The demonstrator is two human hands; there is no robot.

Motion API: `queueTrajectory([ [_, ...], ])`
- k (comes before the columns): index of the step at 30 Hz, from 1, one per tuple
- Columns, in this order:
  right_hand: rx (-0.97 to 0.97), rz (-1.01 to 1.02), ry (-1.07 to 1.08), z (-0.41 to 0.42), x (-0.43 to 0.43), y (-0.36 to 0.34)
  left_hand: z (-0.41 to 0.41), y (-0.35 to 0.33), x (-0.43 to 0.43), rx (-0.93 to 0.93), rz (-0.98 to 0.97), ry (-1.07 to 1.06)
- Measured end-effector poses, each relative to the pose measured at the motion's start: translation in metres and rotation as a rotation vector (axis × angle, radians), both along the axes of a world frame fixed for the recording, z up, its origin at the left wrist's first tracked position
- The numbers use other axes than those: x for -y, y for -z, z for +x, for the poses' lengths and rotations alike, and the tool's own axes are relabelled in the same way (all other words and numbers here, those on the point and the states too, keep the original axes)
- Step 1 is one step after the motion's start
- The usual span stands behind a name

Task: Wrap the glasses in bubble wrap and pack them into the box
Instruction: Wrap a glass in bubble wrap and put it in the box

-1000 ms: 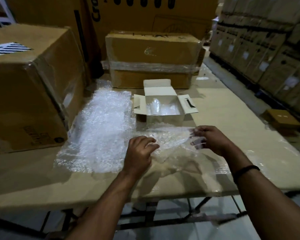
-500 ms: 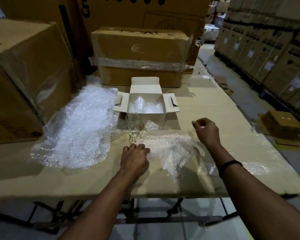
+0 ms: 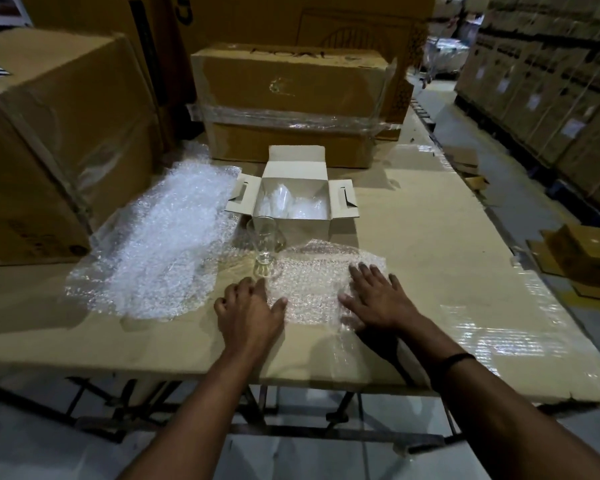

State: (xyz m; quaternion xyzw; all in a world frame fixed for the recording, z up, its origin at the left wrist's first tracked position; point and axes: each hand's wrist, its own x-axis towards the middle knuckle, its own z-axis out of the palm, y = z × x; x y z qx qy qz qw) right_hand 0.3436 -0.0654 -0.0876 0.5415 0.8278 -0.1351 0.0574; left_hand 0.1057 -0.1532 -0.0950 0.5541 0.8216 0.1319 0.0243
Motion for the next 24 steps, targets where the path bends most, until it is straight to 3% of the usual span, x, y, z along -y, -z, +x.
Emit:
queueTrajectory([
  [3,0.045,-0.020,0.003,0.006,-0.004,0.011,0.006,0.003,0.002,0.015,-0.055,-0.161],
  [8,0.128,-0.002,-0.034,0.015,-0.014,0.002,0.007,-0.003,-0.005,0.165,0.025,-0.210],
  [12,0.101,0.136,-0.080,-0.004,-0.009,-0.008,0.017,-0.012,-0.009,0.617,0.243,-0.273],
  [14,0.092,0.073,-0.134,-0.015,-0.002,-0.002,0.024,-0.018,-0.005,0.821,0.402,-0.182],
  [15,0.069,0.040,-0.145,-0.019,0.000,0.001,0.027,-0.023,-0.002,0.836,0.456,-0.127],
  [17,-0.162,0.046,-0.041,-0.022,0.000,-0.002,0.030,-0.026,0.002,0.762,0.523,0.006],
  [19,-0.567,0.045,0.238,-0.027,-0.003,-0.015,0.032,-0.021,0.001,0.599,0.573,0.168],
  [21,-0.850,-0.084,0.467,-0.036,-0.011,-0.031,0.034,-0.012,-0.002,0.469,0.594,0.330],
  [24,-0.925,-0.266,0.540,-0.051,-0.019,-0.043,0.041,-0.006,0.000,0.422,0.533,0.525],
])
